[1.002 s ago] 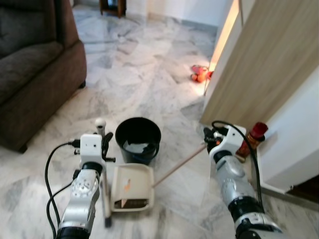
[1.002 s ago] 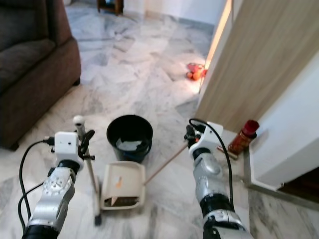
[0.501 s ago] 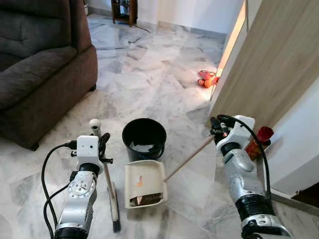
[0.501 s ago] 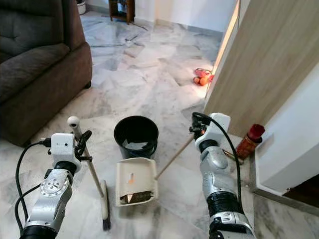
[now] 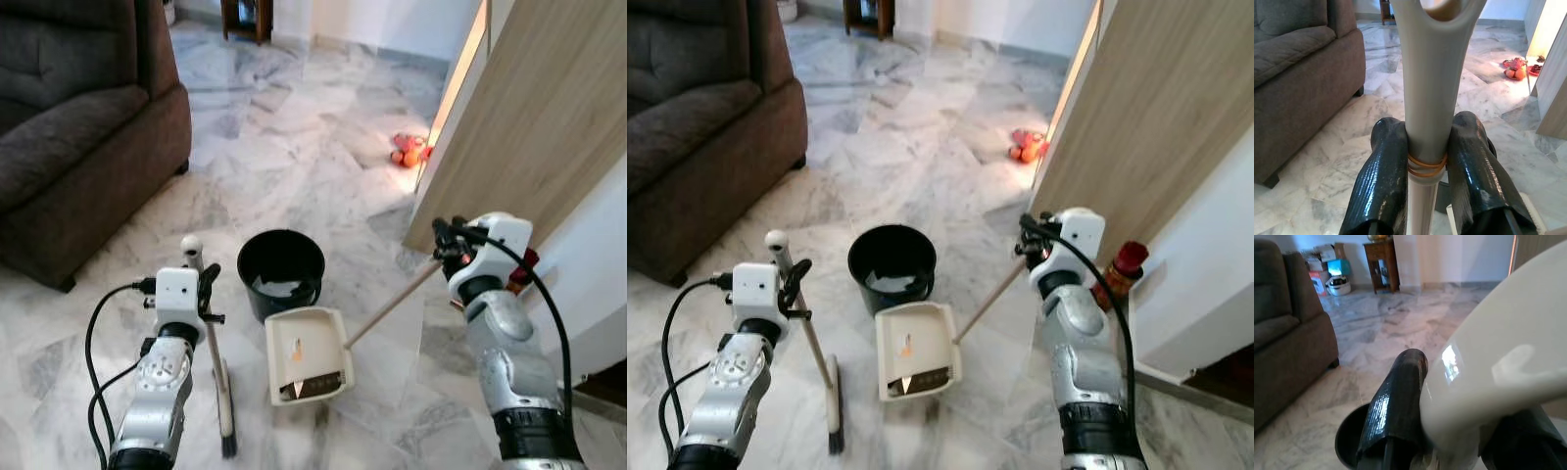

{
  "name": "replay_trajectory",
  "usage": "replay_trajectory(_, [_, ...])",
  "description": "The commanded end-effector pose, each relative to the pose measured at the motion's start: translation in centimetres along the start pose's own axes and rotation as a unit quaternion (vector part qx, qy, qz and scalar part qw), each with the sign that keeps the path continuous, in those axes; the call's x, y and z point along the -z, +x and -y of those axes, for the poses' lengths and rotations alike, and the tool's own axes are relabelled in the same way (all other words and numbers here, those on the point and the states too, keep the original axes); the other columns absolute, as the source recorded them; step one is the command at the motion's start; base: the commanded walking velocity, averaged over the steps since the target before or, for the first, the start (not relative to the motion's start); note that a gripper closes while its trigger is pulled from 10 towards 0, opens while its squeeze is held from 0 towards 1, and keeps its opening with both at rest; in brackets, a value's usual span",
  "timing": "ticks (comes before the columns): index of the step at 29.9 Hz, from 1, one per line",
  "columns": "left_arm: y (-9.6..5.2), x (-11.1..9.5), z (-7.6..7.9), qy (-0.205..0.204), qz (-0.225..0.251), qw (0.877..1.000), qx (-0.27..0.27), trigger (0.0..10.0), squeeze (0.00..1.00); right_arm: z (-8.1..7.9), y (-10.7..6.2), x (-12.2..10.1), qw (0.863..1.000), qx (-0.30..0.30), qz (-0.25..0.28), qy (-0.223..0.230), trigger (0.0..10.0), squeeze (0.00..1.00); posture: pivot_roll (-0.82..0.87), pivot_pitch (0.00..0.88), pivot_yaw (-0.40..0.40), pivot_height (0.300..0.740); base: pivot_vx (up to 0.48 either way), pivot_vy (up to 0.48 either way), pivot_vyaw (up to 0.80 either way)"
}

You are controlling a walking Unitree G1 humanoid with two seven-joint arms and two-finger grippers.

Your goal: Sweep floor

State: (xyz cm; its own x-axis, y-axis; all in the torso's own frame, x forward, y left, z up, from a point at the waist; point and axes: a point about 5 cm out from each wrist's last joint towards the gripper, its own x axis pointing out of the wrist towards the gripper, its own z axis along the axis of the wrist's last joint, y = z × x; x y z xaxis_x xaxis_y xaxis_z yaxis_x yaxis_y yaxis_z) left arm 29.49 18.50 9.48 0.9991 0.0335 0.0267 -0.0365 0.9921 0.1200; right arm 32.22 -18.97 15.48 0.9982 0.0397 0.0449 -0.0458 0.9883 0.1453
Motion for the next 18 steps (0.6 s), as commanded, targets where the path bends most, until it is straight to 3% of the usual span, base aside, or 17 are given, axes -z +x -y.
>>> replay_trajectory(1, [0.2,-0.3,0.1,0.007,0.011,1.000,0.009,10.0,0.00,-0.5,-0.2,-3.0,0.999,-0.011,0.047,0.006,10.0,0.00,0.04,0.080,-0.078,0.740,0.000,0.000,0.00])
replay_trajectory(9, [0.2,-0.2,0.2,0.005,0.009,1.000,0.013,10.0,0.00,-1.3,-0.4,-7.2,0.997,-0.026,0.077,0.017,10.0,0.00,0.03,0.079,-0.074,0.740,0.000,0.000,0.00])
replay_trajectory(12, [0.2,-0.2,0.3,0.004,0.007,1.000,0.015,10.0,0.00,-1.2,-0.6,-7.8,0.997,-0.029,0.065,-0.009,10.0,0.00,0.03,0.079,-0.074,0.740,0.000,0.000,0.00])
replay_trajectory(18, [0.2,-0.1,0.4,0.002,0.007,1.000,0.016,10.0,0.00,-1.1,-0.8,-9.5,0.996,-0.026,0.083,0.013,10.0,0.00,0.03,0.079,-0.075,0.740,0.000,0.000,0.00])
